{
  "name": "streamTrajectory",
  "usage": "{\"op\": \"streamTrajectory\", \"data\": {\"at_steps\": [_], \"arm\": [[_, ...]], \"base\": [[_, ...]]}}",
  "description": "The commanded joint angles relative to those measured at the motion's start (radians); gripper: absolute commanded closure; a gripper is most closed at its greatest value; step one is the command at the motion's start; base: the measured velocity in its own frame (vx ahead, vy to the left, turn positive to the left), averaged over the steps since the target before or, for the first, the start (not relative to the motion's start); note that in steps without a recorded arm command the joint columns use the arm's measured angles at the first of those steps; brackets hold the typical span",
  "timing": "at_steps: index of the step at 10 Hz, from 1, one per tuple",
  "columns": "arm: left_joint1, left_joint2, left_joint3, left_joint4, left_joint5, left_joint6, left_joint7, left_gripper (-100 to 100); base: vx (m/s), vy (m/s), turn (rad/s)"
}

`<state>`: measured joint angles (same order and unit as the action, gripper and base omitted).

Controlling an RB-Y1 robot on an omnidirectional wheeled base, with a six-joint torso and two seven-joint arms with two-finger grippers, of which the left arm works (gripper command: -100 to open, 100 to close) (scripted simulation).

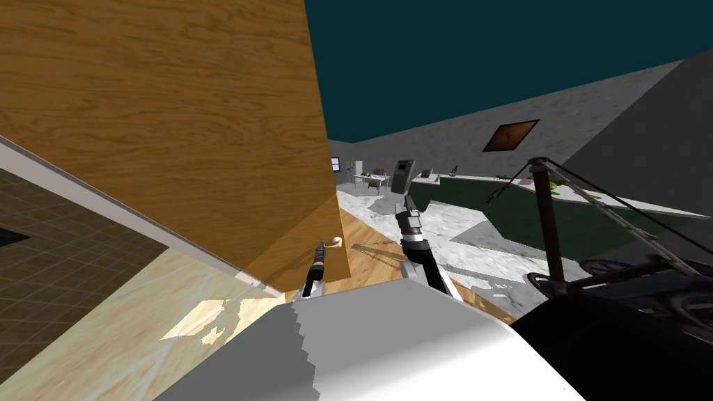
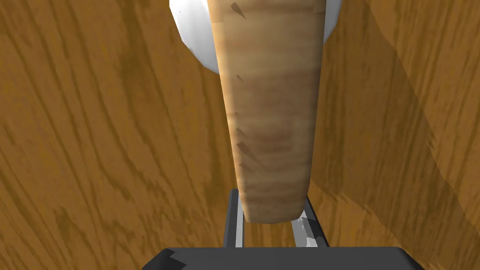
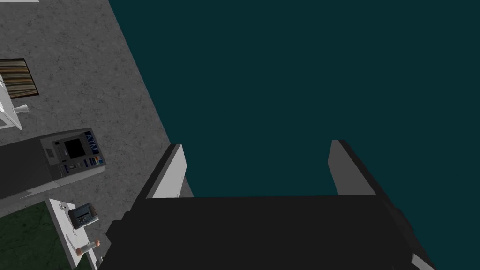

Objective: Push the door open

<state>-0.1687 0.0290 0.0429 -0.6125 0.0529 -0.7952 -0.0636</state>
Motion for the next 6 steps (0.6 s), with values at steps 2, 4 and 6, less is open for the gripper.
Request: {"op": "streamTrajectory", "data": {"at_steps": [2, 4, 6], "arm": [[0.001, -0.02, 0.012, -0.01, 0.004, 0.0, -0.013, 100], [0.001, -0.039, 0.017, -0.01, 0.006, 0.0, -0.02, 100], [0.001, -0.056, 0.021, -0.01, 0.007, 0.0, -0.026, 100]], "base": [[0.151, -0.117, 0.167], [0.152, -0.119, 0.14], [0.124, -0.109, 0.101]]}}
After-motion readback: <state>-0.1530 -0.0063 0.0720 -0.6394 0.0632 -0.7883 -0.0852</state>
